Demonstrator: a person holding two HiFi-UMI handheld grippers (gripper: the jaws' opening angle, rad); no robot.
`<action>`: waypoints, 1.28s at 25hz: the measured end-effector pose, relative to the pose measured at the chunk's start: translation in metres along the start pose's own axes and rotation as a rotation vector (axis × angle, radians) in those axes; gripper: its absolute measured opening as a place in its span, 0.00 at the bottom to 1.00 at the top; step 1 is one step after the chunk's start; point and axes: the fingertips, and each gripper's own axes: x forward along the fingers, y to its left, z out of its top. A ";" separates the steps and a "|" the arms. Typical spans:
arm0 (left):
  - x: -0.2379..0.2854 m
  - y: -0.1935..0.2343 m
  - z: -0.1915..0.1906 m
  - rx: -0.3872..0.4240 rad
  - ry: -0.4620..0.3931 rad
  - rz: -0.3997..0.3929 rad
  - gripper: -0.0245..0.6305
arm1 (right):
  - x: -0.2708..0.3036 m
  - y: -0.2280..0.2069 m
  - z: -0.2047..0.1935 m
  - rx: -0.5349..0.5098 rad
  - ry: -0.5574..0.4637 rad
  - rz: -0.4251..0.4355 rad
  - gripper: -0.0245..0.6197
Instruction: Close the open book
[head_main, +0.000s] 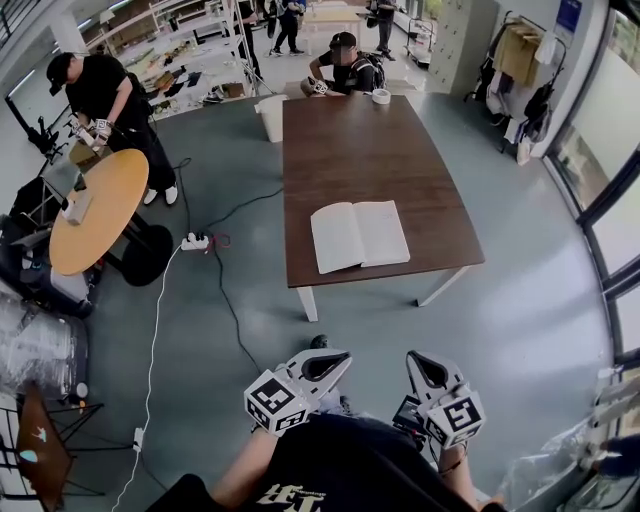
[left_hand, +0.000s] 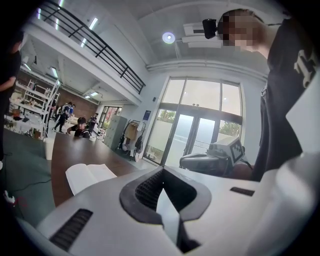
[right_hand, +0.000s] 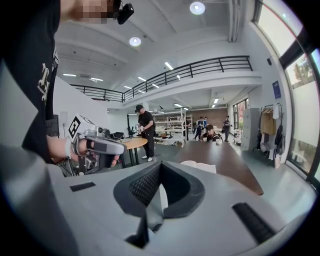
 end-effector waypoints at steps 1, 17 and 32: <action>0.005 0.008 -0.001 -0.011 -0.001 -0.003 0.05 | 0.005 -0.005 -0.002 0.000 0.006 -0.003 0.02; 0.043 0.113 0.028 -0.080 0.016 0.020 0.05 | 0.099 -0.045 0.019 -0.049 0.081 0.034 0.02; 0.073 0.202 0.065 -0.121 -0.019 -0.035 0.05 | 0.175 -0.081 0.056 -0.118 0.181 0.019 0.02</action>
